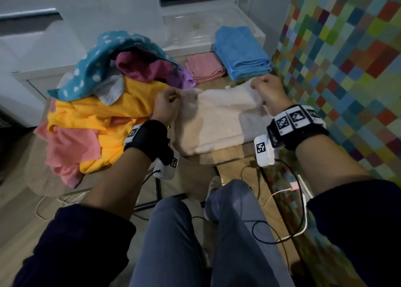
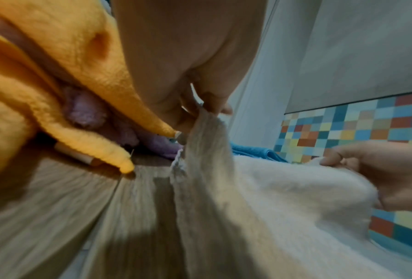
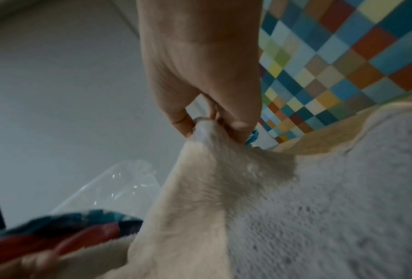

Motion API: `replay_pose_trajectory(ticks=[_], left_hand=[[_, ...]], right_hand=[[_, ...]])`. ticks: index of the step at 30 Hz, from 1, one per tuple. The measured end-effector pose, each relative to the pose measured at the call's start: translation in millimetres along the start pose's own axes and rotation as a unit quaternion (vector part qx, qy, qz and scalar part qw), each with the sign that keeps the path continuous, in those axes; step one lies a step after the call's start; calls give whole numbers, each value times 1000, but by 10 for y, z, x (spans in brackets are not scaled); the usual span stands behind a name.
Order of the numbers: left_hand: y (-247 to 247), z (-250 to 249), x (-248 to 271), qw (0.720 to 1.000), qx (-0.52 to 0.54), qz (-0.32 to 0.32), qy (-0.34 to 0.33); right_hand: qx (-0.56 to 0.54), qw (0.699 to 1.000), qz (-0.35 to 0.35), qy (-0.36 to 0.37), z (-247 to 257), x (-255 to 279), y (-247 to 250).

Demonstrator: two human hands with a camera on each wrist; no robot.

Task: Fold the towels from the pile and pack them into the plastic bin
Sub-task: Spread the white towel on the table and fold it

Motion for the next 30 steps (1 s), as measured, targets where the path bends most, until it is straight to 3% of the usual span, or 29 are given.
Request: replay_pose_trajectory(ticks=[2,6,9,12,15,18,26,30], left_hand=[[5,-52,74,999,39,8,2],[15,-164,233,992,117,40,36],[-12,-138,412,986,101,104,80],[-20,-67,518,984,79,128,97],[11,-117,472,988,127,57,62],[20,-114,325,990,135,-15,33],[-58,320,116,997,-39,-28,61],[-8,255,59,994,22,-94,60]], right_hand=[[-5,1000,-14,-10,-38,28,102],[66,996,43,-31,-139,107,230],[160,977,103,-93,-310,238,249],[170,973,89,-131,-390,296,290],[43,994,-2,-103,-271,222,380],[44,996,-71,-31,-109,103,437],[172,984,-2,-43,-432,-236,43],[134,991,-9,-16,-351,-351,30]])
Point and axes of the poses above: each hand's wrist, its own x-axis away from the middle knuckle, its own y-axis out of the back of the hand, z = x × y, the point moved 5 cm from there along -x, towards the middle knuckle, and after that the axes turned 14 degrees about x, right-handed, at the moved point
